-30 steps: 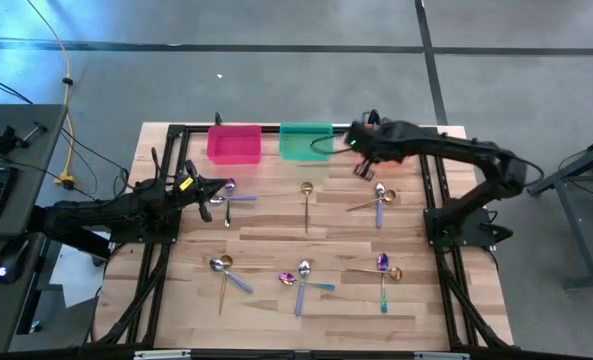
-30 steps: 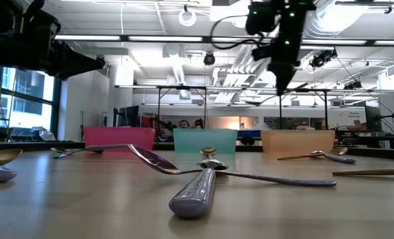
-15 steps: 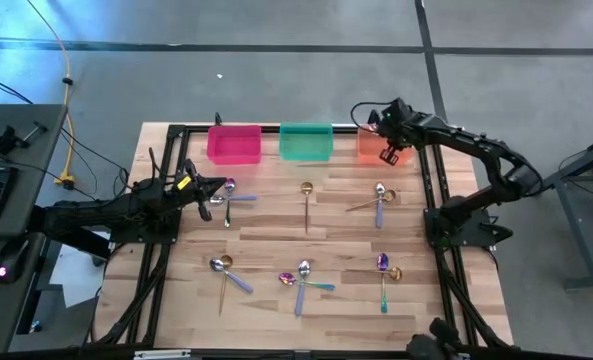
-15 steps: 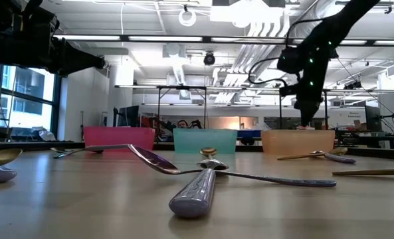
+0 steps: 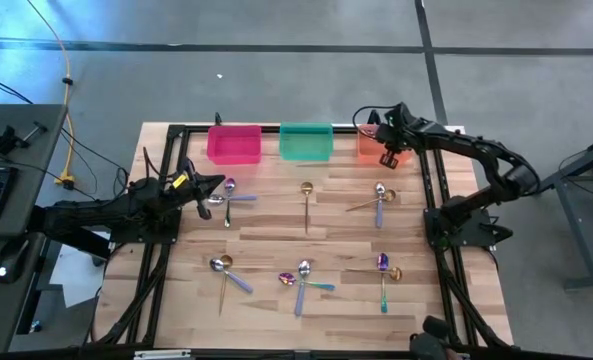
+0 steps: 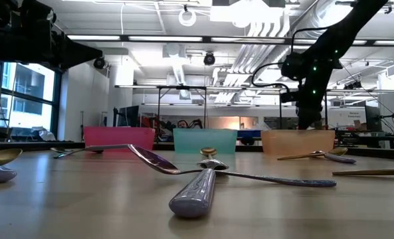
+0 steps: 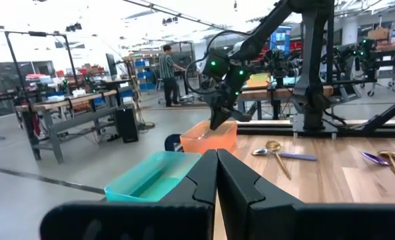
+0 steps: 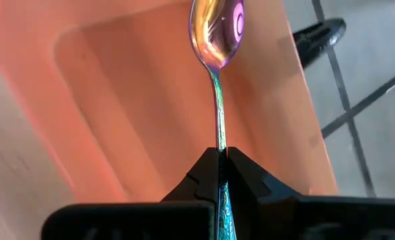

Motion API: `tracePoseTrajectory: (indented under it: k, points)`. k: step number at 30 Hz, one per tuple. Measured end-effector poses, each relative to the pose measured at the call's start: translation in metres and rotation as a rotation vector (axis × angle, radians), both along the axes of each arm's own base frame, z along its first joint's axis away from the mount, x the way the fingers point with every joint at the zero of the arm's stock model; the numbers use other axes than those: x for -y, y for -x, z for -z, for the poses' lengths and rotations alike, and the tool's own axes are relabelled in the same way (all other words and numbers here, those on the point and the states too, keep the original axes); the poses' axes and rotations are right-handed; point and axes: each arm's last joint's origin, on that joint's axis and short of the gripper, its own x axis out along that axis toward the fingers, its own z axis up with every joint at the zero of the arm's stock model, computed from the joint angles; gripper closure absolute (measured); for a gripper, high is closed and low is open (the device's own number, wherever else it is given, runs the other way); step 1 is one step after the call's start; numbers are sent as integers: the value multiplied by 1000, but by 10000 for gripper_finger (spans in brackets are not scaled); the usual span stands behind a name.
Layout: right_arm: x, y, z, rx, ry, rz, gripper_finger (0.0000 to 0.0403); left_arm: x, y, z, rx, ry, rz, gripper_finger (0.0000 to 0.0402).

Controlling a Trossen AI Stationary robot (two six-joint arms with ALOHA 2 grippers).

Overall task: Sort silverware by color (type)
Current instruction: Put the top right silver spoon into the orange bin, then put the top left purple spoon into the pink bin

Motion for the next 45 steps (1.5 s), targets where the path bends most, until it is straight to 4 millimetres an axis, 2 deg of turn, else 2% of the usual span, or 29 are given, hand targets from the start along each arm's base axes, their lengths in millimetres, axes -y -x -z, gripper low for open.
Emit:
tracePoseTrajectory:
  k: [9, 14, 21, 28, 35, 45]
  points:
    - [10, -8, 30, -47, -68, -48, 403, 0, 0, -3, 18, -25, -3, 401]
    - [13, -10, 35, -61, -66, -35, 401, 0, 0, -1, 18, 3, 3, 401]
    - [16, -15, 23, -117, -65, 9, 403, 0, 0, -1, 21, 25, 6, 401]
    - [22, -31, -5, -113, -25, 38, 402, 0, 0, 3, -11, 43, 7, 401]
    - [19, -44, -31, -38, 11, 18, 403, 0, -1, 6, -39, 55, 8, 401]
    - [18, -29, -19, -26, -50, 104, 399, 0, -1, 6, -39, 55, 8, 401]
